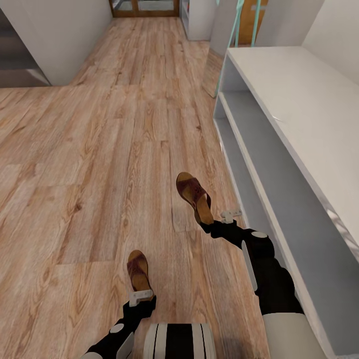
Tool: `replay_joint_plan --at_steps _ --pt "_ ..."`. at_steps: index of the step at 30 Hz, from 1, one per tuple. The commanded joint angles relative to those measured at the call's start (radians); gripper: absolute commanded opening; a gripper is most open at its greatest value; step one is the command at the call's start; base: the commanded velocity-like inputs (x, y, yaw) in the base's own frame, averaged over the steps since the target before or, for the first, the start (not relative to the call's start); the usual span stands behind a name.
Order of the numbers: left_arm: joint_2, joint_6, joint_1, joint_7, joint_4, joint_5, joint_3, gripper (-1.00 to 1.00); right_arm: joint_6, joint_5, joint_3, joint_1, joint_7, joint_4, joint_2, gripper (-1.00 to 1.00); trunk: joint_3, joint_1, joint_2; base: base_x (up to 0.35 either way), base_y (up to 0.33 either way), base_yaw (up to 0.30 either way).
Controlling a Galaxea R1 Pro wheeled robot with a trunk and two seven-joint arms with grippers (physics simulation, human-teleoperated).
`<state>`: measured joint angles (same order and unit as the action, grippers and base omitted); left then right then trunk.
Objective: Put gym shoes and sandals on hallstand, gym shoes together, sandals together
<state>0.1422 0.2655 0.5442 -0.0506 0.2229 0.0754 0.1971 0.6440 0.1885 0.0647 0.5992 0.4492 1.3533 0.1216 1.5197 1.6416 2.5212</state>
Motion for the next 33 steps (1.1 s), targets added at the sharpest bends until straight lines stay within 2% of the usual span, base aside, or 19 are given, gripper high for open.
replay_joint_plan --at_steps 1,7,12,33 --pt "0.000 0.003 0.000 -0.005 0.000 0.008 0.009 1.00 0.005 0.006 0.003 0.001 0.008 0.001 0.001 -1.00 0.002 0.000 0.000 0.000 0.000 0.000" --pt "0.000 0.003 0.000 -0.005 0.000 0.008 0.008 1.00 0.005 0.006 0.003 0.001 0.008 0.001 0.001 -1.00 0.007 0.000 0.000 0.000 0.000 0.000" --pt "0.000 0.003 0.000 -0.005 0.000 0.007 0.008 1.00 0.005 0.006 0.003 0.001 0.008 0.001 0.001 -1.00 0.027 0.002 0.001 0.000 0.000 0.000" --pt "0.001 0.004 0.000 -0.003 0.007 0.008 0.010 1.00 0.005 0.006 0.003 0.001 0.008 0.001 0.001 -1.00 0.027 0.002 0.001 0.014 0.000 0.000"
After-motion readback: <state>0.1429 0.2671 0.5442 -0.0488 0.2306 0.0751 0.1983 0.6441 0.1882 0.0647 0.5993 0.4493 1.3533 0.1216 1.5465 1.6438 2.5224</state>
